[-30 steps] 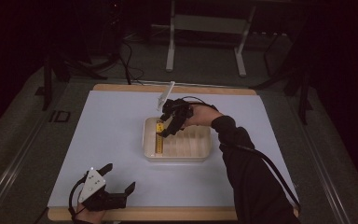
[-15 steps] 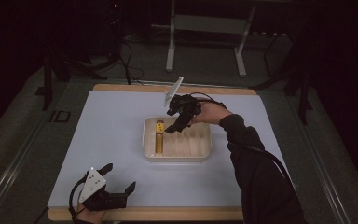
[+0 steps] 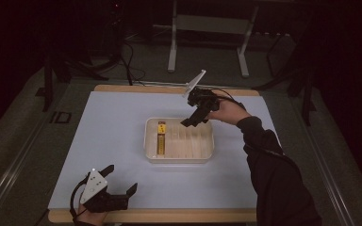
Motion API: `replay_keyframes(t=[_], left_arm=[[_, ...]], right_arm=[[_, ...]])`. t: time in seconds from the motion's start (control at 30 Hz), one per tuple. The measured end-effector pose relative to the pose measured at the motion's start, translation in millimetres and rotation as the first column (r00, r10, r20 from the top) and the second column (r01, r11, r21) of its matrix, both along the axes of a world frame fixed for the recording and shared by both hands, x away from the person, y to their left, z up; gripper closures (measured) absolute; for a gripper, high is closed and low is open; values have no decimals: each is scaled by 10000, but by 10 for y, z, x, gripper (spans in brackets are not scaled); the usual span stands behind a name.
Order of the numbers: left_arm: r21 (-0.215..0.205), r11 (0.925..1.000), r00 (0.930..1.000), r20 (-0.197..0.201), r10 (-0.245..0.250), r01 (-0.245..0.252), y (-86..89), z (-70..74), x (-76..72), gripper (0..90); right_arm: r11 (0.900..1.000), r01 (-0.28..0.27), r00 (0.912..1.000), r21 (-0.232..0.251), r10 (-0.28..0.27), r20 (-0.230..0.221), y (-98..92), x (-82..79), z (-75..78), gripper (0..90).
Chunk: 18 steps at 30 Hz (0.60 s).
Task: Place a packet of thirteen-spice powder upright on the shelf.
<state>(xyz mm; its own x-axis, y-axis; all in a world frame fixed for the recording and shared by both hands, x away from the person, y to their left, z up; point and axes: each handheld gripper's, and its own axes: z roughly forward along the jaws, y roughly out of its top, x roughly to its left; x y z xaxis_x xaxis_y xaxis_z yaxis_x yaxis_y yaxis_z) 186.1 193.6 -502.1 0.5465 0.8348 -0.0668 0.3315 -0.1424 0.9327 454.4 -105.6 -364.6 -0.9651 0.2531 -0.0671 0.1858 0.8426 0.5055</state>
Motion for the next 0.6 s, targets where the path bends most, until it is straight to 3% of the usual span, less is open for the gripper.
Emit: replay_keyframes(t=[0.13, 0.43, 0.53, 0.6], left_arm=[[16, 10000, 10000, -15, 7, -7, -1, 0, 1, 0], [-1, 10000, 10000, -28, -10, 10, -8, -3, 4, 0], [8, 10000, 10000, -32, 3, -3, -6, -3, 4, 0], [-14, 10000, 10000, -46, 11, -11, -6, -4, 3, 0]], right_arm=[[9981, 609, 9981, -46, -608, 92, -150, 43, -26, 103], [9872, 1430, 9883, 702, -1462, 429, -441, -12, -25, 103], [9778, 1891, 9782, 900, -1956, 692, -517, -62, -49, 103], [9670, 2360, 9639, 962, -2455, 1034, -570, -77, -85, 104]])
